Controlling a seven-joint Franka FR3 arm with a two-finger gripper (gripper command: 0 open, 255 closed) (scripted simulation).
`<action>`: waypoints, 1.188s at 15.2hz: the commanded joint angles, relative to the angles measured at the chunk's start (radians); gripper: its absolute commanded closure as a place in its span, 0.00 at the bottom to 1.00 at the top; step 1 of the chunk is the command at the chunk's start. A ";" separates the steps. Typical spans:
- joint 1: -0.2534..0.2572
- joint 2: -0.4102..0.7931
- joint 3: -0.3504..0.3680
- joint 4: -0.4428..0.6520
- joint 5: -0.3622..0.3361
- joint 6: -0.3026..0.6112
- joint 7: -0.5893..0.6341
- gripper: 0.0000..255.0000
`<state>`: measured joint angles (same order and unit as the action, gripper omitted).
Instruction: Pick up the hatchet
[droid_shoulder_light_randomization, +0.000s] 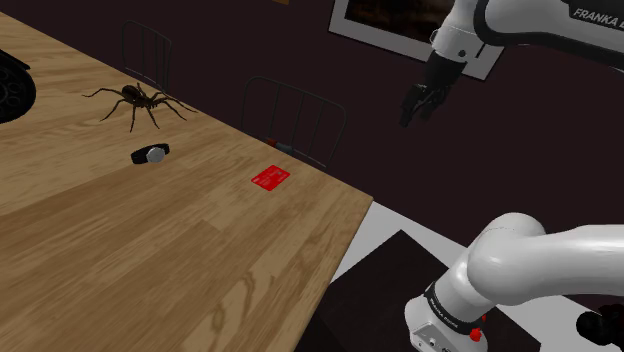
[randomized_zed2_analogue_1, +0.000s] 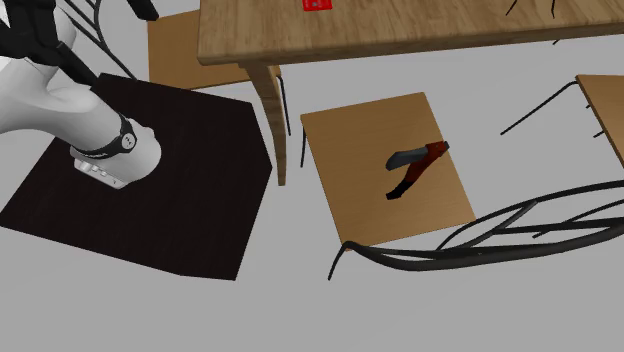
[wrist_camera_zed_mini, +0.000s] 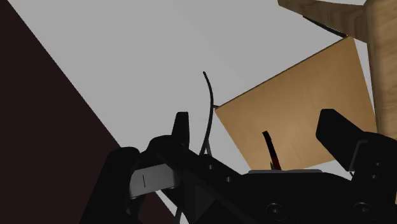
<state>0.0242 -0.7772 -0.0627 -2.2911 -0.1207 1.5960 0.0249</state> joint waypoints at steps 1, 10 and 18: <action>0.000 0.000 0.000 0.000 0.000 0.000 0.000 0.00; 0.055 0.273 -0.044 0.027 0.017 0.262 -0.100 0.00; 0.102 0.549 -0.065 0.138 0.064 0.438 -0.204 0.00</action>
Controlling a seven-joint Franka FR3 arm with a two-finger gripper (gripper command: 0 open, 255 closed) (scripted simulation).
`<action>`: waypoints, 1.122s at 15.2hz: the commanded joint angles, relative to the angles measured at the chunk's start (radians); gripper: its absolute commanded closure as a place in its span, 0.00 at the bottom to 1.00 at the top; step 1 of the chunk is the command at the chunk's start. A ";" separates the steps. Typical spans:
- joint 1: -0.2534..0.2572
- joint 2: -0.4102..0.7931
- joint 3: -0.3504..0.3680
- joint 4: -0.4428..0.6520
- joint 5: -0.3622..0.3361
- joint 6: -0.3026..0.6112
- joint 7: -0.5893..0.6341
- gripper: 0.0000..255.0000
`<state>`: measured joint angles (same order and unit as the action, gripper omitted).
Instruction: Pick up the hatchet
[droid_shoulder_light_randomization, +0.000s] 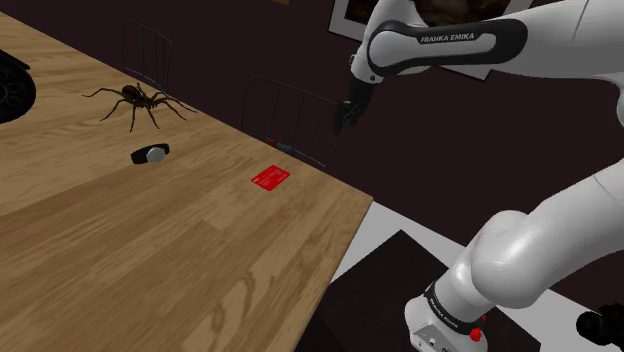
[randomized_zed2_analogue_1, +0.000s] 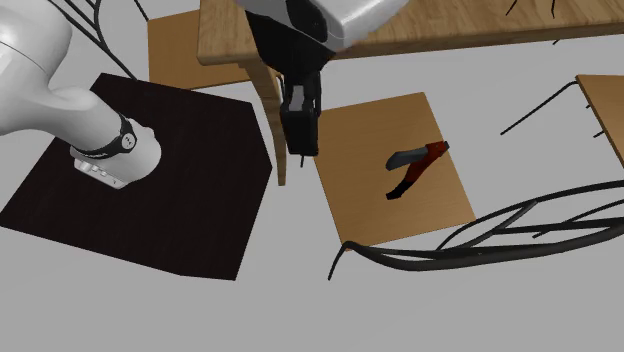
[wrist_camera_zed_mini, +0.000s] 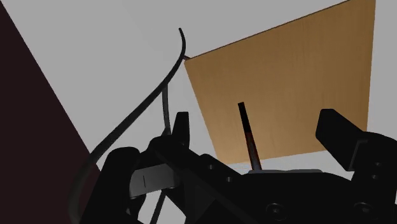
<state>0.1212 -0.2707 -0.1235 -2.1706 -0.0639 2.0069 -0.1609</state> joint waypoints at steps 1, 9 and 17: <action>0.009 0.078 -0.005 0.036 0.015 0.045 -0.032 0.00; 0.035 0.364 0.006 0.232 0.084 0.143 -0.143 0.00; 0.041 0.657 0.047 0.507 0.134 0.167 -0.234 0.00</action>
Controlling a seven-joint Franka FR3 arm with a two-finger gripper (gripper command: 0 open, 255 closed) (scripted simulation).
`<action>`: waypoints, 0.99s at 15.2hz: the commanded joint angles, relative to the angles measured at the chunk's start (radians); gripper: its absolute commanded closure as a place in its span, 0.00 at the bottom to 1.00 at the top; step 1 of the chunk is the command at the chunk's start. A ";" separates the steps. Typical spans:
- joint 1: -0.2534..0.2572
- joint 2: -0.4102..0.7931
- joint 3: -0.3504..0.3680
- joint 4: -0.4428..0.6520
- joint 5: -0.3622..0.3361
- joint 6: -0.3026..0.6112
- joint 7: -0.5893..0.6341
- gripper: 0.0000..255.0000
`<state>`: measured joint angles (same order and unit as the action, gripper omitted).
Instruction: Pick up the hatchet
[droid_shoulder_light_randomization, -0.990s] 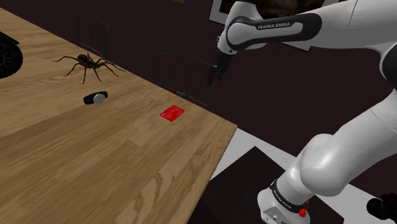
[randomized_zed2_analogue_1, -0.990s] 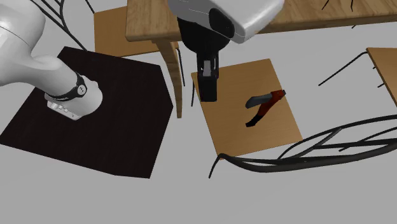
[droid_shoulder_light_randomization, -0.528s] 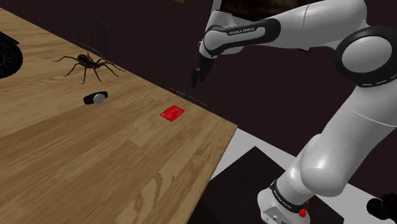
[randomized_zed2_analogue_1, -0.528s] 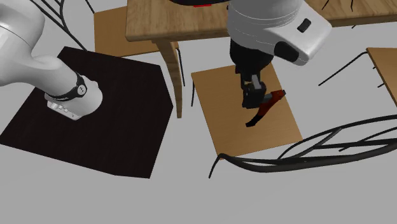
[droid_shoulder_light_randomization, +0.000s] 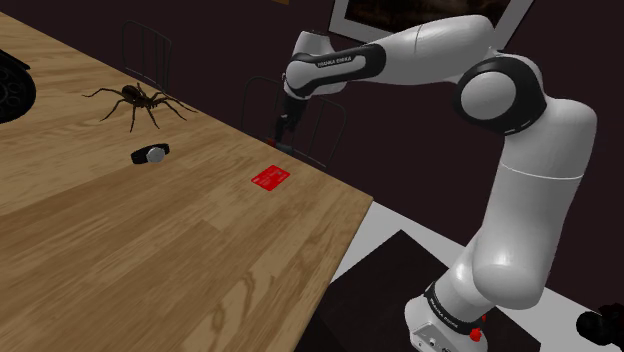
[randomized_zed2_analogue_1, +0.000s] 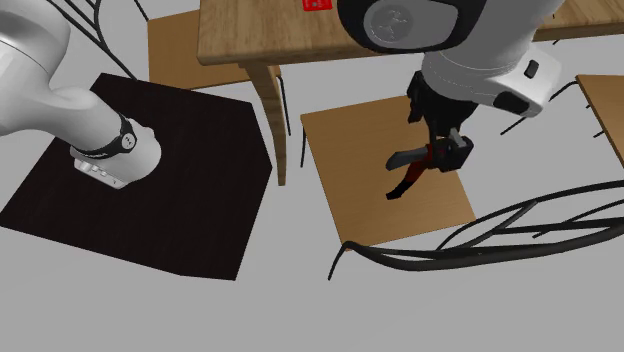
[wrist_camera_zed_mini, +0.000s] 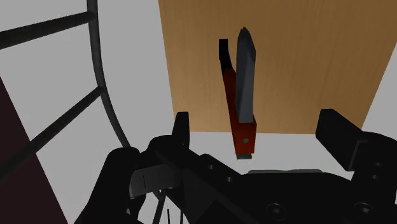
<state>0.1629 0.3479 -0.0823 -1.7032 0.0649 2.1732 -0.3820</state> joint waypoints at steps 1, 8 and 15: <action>0.000 0.074 0.011 0.078 0.009 -0.002 -0.021 0.00; -0.002 0.110 0.014 0.036 0.014 0.076 -0.027 0.00; -0.002 0.112 0.014 0.031 0.014 0.083 -0.027 1.00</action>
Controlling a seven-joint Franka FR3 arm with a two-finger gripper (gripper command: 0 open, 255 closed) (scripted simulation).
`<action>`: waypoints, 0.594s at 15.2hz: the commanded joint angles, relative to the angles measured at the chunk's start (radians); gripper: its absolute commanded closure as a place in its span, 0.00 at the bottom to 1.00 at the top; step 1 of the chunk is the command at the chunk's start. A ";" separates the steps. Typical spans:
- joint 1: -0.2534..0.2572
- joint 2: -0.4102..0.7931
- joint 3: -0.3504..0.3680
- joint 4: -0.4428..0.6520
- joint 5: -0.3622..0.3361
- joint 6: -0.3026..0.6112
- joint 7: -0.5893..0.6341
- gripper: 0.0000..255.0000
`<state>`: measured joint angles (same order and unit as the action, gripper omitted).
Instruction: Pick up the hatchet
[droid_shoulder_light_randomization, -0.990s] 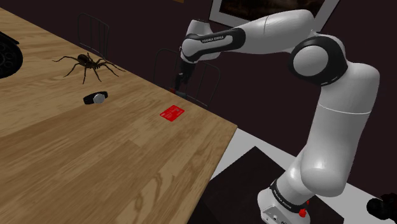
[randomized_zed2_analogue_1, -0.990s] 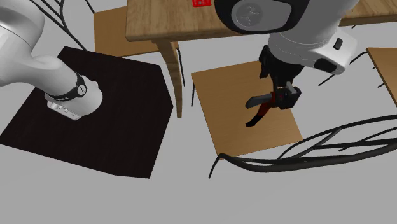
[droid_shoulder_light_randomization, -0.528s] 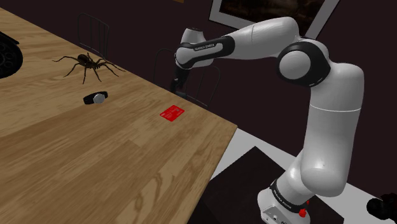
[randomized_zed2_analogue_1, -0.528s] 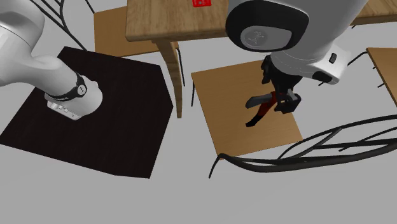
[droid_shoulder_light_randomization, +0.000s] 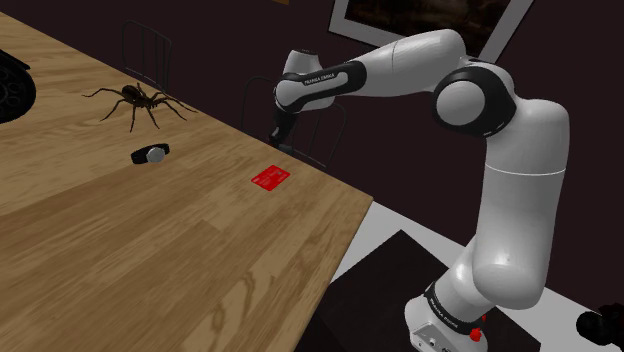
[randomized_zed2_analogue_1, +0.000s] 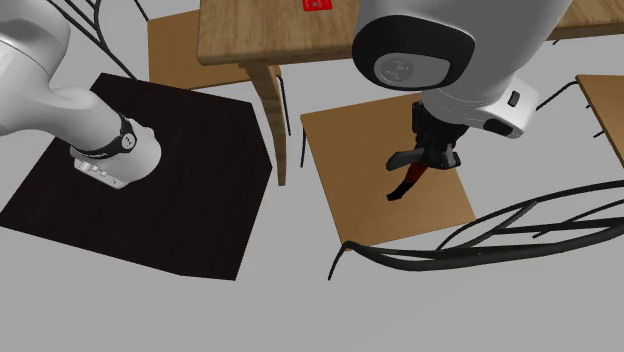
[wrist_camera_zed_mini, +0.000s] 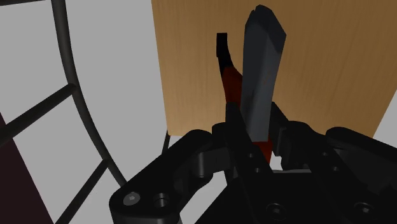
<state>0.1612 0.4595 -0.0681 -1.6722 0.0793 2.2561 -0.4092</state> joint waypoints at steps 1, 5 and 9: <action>0.000 0.000 0.000 0.000 0.000 0.000 0.000 1.00; 0.000 0.000 0.000 0.000 0.000 0.000 0.000 1.00; 0.000 -0.015 -0.001 0.018 -0.002 -0.033 0.002 1.00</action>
<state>0.1621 0.4516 -0.0687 -1.6582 0.0776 2.2339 -0.4066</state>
